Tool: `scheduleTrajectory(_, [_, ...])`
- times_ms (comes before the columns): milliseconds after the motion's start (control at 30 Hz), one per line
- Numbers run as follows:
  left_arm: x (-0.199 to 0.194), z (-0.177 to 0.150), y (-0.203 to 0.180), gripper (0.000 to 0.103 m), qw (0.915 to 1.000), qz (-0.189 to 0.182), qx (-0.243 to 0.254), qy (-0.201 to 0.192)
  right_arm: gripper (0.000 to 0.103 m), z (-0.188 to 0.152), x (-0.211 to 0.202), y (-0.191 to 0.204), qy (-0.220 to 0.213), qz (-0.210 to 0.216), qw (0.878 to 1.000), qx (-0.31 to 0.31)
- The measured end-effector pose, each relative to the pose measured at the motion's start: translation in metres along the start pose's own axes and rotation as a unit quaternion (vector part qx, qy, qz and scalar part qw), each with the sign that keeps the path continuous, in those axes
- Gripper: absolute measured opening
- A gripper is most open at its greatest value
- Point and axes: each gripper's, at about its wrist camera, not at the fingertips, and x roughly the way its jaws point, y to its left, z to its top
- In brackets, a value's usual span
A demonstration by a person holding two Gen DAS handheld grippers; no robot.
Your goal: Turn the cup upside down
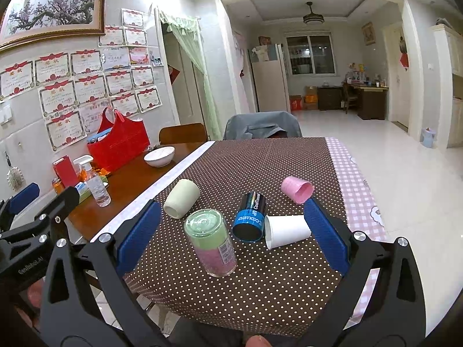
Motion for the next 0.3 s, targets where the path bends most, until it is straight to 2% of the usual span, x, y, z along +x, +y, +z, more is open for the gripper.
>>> scheduleTrajectory(300, [0.0082,-0.0005,0.0045,0.099,0.9998,-0.001,-0.006,0.021,0.097,-0.0005,0.0011,0.0013,0.002,0.002,1.000,-0.002])
